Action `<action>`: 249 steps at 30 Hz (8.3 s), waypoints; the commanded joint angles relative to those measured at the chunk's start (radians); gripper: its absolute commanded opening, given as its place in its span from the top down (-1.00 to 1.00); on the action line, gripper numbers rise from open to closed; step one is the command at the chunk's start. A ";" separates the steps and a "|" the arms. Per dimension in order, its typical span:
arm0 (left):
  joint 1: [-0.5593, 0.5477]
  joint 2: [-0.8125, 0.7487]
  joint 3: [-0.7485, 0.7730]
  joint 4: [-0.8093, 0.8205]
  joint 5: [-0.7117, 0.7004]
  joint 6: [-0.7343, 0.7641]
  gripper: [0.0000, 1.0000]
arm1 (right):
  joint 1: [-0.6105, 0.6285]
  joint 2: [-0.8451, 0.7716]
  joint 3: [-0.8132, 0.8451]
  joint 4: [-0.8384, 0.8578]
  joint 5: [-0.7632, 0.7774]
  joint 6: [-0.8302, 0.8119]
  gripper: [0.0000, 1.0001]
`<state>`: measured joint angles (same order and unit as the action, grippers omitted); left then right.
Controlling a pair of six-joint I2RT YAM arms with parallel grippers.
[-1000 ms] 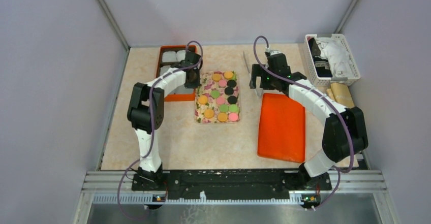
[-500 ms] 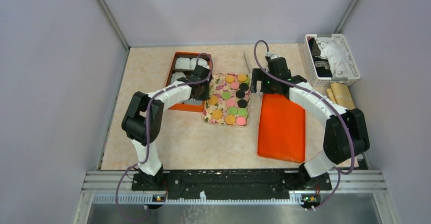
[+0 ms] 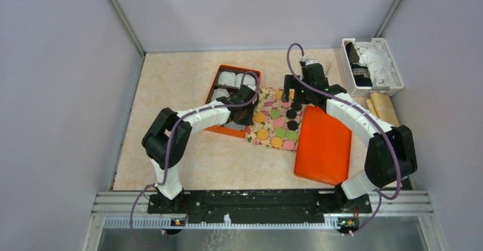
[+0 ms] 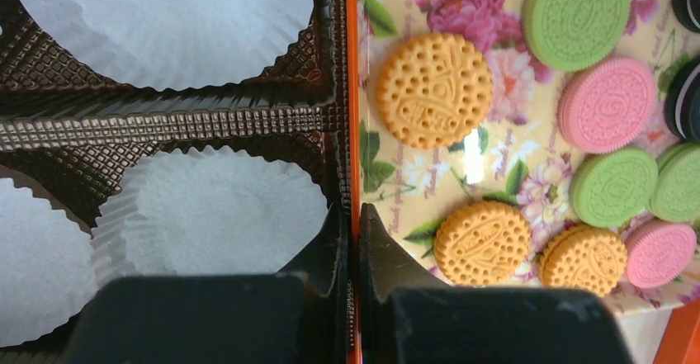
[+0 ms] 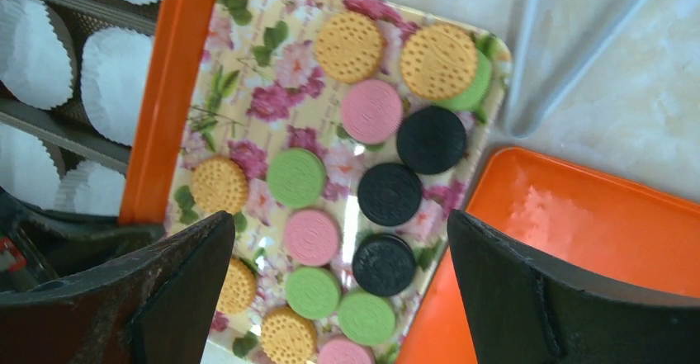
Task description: Pack the cookies
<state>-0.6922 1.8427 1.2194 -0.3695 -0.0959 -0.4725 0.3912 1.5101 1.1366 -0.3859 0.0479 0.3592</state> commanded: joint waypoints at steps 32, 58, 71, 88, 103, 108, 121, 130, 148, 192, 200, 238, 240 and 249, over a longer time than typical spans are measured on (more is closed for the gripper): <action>-0.057 0.110 0.359 -0.354 -0.037 -0.158 1.00 | 0.008 0.070 0.112 -0.026 0.068 -0.008 -0.97; 0.037 0.048 0.090 -0.254 -0.066 -0.356 0.32 | 0.008 0.088 0.070 -0.016 0.031 -0.017 -0.97; 0.030 -0.066 0.080 -0.313 -0.137 -0.337 -0.44 | 0.009 0.100 0.065 -0.004 0.014 -0.011 -0.97; 0.037 -0.274 0.146 -0.034 -0.145 -0.128 -0.74 | -0.146 0.268 0.292 -0.140 0.182 0.035 -0.97; 0.089 -0.275 0.094 -0.012 -0.141 -0.075 -0.75 | -0.224 0.539 0.495 -0.211 0.226 0.040 -0.97; 0.113 -0.285 0.068 0.003 -0.115 -0.078 -0.74 | -0.252 0.596 0.556 -0.238 0.225 0.039 -0.97; 0.129 -0.307 0.026 -0.002 -0.111 -0.086 -0.74 | -0.261 0.744 0.675 -0.261 0.186 0.043 -0.97; 0.131 -0.290 0.011 -0.005 -0.075 -0.103 -0.72 | -0.261 0.735 0.642 -0.229 0.198 0.016 -0.49; 0.131 -0.304 -0.009 0.004 -0.092 -0.104 -0.69 | -0.260 0.654 0.712 -0.220 0.183 -0.043 0.51; 0.133 -0.398 -0.060 -0.001 -0.134 -0.115 -0.69 | 0.155 -0.181 0.215 -0.354 0.233 -0.097 0.26; 0.132 -0.452 -0.066 -0.039 -0.203 -0.137 -0.73 | 0.321 -0.282 0.084 -0.399 0.230 -0.038 0.24; 0.152 -0.540 -0.092 -0.044 -0.170 -0.119 -0.84 | 0.577 -0.239 -0.088 -0.359 0.309 0.131 0.16; 0.154 -0.540 -0.095 -0.043 -0.169 -0.119 -0.84 | 0.578 -0.230 -0.088 -0.355 0.324 0.132 0.19; 0.167 -0.550 -0.105 -0.041 -0.151 -0.117 -0.83 | 0.578 -0.181 -0.052 -0.372 0.360 0.130 0.49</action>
<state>-0.5343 1.3357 1.1255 -0.4335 -0.2588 -0.5995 0.9558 1.3151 1.0451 -0.7784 0.3580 0.4767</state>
